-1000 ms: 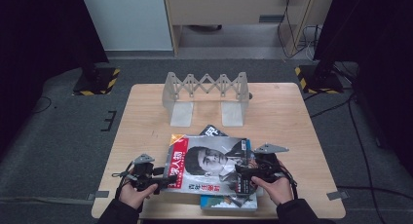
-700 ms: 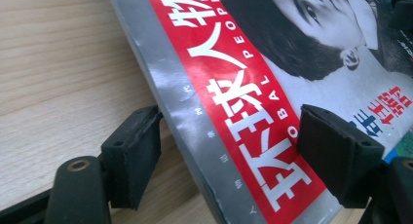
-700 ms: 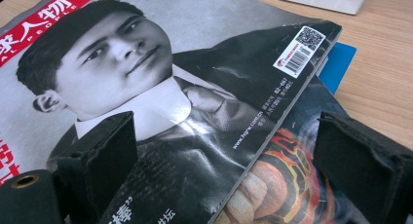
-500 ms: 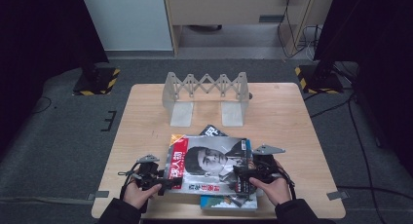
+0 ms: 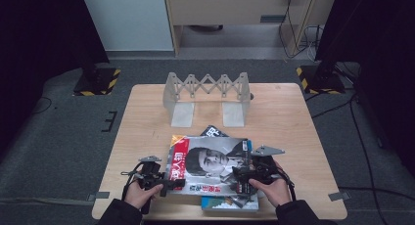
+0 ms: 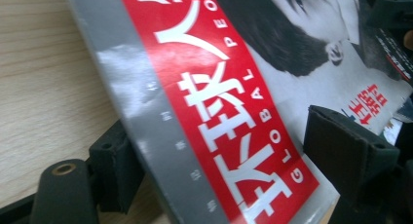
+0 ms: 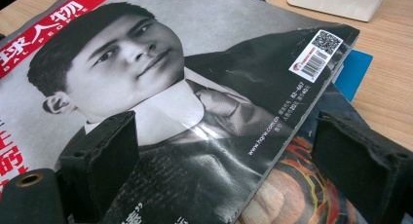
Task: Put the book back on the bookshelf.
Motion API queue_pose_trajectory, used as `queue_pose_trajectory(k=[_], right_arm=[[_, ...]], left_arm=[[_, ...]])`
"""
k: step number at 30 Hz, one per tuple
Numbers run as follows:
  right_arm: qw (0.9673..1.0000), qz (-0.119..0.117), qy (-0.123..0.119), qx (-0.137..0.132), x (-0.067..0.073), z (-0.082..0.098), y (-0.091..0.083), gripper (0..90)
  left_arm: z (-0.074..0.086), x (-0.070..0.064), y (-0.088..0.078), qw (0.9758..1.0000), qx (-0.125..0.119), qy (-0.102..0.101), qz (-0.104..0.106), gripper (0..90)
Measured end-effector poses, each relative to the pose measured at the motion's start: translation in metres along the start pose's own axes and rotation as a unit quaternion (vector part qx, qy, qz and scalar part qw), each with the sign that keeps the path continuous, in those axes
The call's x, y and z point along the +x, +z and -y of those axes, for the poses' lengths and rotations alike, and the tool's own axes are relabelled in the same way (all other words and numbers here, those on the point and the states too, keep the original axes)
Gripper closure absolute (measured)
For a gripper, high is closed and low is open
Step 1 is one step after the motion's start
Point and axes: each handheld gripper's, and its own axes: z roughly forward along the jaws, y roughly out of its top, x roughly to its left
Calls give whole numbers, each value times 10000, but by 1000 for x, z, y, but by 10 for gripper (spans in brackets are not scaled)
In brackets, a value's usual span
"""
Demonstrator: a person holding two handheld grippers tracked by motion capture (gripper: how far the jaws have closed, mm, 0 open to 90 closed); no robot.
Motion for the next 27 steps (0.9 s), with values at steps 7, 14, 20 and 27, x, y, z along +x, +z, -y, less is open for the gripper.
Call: queue_pose_trajectory(k=[7,14,20,27], right_arm=[[10000,31,-52,-17,0,1,0,100],[10000,21,-71,-26,0,2,1,97],[10000,-12,-20,-58,-1,2,0,94],[10000,-11,18,-87,0,2,0,92]], left_arm=[[-2,1,-10,9995,-247,-62,197,267],[-5,1,-23,9919,-908,-249,854,338],[-6,-2,-18,9905,-771,-282,1107,373],[-6,-7,-5,9924,-423,-179,1140,388]])
